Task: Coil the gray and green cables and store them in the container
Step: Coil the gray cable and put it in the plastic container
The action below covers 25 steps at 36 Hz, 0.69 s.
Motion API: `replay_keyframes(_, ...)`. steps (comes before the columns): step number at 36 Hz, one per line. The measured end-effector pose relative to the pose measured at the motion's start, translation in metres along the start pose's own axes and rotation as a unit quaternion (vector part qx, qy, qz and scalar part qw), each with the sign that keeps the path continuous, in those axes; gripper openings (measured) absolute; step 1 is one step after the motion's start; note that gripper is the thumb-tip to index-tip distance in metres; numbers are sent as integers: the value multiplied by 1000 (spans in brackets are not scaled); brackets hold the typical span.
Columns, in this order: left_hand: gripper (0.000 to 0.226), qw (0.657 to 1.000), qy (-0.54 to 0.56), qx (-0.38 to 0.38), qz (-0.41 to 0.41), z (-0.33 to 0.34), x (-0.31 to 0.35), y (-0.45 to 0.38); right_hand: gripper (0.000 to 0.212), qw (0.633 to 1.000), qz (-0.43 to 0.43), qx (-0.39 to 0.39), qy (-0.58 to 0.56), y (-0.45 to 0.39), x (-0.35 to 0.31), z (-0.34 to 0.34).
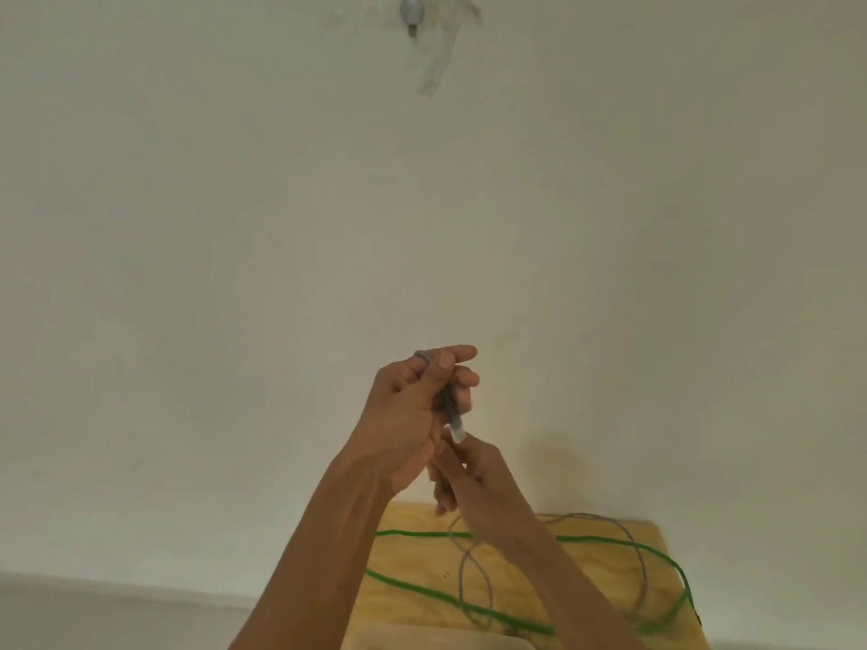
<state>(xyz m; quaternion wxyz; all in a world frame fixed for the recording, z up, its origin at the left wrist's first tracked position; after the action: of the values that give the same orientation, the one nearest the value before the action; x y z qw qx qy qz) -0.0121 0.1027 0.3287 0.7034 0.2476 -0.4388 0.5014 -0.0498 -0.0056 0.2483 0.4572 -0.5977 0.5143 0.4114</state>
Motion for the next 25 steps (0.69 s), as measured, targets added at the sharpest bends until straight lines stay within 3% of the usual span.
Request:
replay_keyframes(3,24,993,-113,13,18,-11,-9,-8,24,1000,-9,17,2,9,4,-3)
replay_keyframes(7,24,964,-259,11,54,-19,-19,-15,18,991,-21,12,131,22,9,-16)
replay_keyframes(11,24,885,-462,-12,58,-28,-30,-21,14,975,-37,-7,221,33,-1,-46)
replay_keyframes(14,29,849,-523,-76,12,-24,-40,-13,9,978,-75,7,195,28,-21,-79)
replay_keyframes(19,73,927,-346,-112,-86,12,-53,9,12,991,-93,22,96,2,-43,-114)
replay_keyframes(22,66,975,-158,-108,-113,32,-54,15,13,995,-83,55,23,-9,-35,-119)
replay_keyframes(25,54,984,-62,-128,-106,45,-51,14,16,993,-68,69,-70,-10,-22,-113)
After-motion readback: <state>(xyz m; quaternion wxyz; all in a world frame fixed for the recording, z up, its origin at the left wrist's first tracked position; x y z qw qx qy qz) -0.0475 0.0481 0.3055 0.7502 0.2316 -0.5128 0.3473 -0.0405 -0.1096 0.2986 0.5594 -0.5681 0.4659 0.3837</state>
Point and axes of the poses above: each hand's wrist, its own y-axis away from the middle knuckle, its own z-axis out of the palm, x = y × z, the point moved 1 cm from there along -y, towards the middle knuckle, and after that the axes turned 3 degrees about y, right-handed, at the moved point
